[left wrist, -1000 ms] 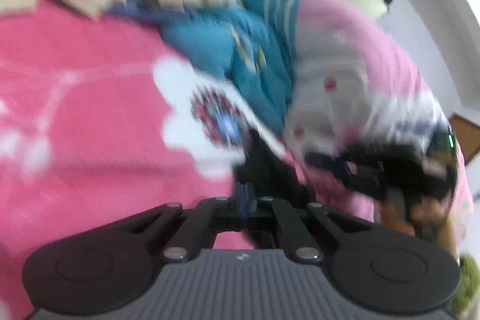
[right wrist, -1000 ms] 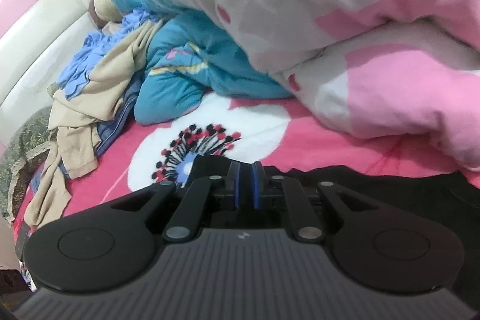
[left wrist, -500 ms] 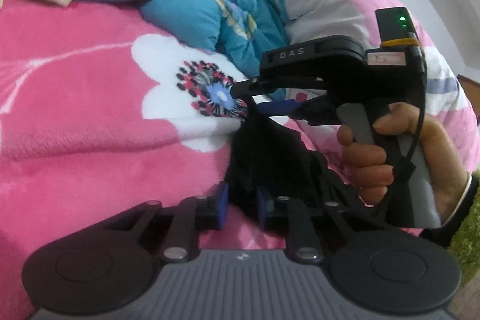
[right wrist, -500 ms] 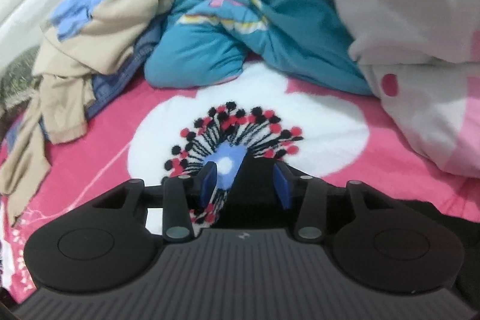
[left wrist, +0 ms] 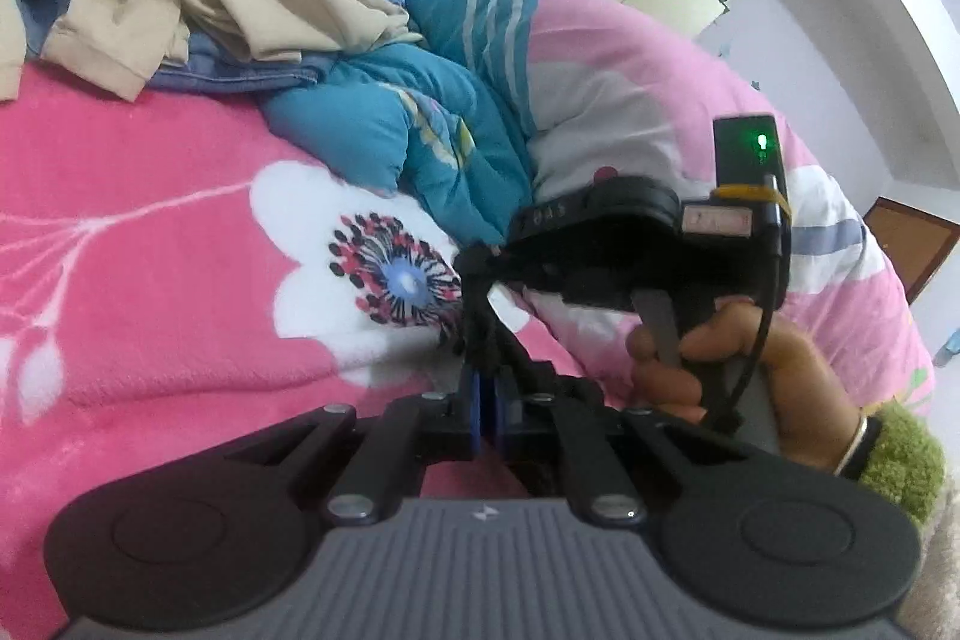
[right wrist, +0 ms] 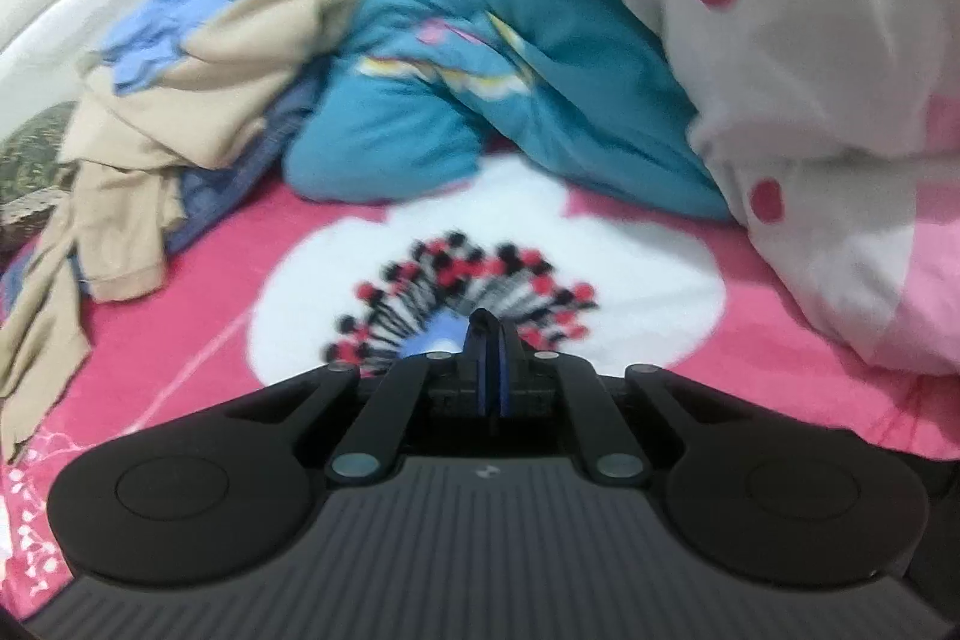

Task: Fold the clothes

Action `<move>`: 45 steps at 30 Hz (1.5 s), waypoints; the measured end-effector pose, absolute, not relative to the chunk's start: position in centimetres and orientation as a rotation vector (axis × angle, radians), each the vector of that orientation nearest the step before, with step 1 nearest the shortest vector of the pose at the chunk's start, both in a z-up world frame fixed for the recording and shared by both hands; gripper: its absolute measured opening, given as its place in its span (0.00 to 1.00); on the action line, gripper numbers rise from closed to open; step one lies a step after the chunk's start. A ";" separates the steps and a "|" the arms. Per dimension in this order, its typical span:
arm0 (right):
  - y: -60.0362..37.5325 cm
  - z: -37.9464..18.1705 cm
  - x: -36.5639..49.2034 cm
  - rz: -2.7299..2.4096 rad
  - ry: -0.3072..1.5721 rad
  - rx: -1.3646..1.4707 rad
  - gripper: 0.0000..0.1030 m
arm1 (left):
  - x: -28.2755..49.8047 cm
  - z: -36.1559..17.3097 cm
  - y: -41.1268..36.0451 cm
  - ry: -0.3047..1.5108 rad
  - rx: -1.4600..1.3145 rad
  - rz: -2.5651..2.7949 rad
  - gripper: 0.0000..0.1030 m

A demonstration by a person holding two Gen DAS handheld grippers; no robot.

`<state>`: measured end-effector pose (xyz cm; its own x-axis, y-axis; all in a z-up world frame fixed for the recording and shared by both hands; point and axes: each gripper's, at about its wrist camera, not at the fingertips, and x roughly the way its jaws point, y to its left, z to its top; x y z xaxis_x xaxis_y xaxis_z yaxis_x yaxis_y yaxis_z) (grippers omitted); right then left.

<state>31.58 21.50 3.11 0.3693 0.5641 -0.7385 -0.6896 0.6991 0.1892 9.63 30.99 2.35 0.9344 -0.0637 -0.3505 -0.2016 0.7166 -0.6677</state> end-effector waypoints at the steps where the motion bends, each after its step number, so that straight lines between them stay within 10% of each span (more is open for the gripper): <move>1: 21.7 3.4 31.3 0.822 0.868 -0.161 0.02 | 9.6 2.3 31.1 0.371 -0.777 0.077 0.04; 23: 15.4 6.3 34.0 0.915 0.818 0.184 0.24 | 8.9 1.5 33.9 0.401 -0.859 0.173 0.10; 45: 13.9 1.0 11.9 1.079 0.551 -0.613 0.23 | 11.7 -0.1 30.8 0.525 -0.763 0.028 0.24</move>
<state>11.91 13.89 1.05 0.3725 0.6320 -0.6796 -0.9211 0.3413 -0.1875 11.75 30.81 -0.14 0.8713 -0.1622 -0.4632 -0.2107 0.7288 -0.6516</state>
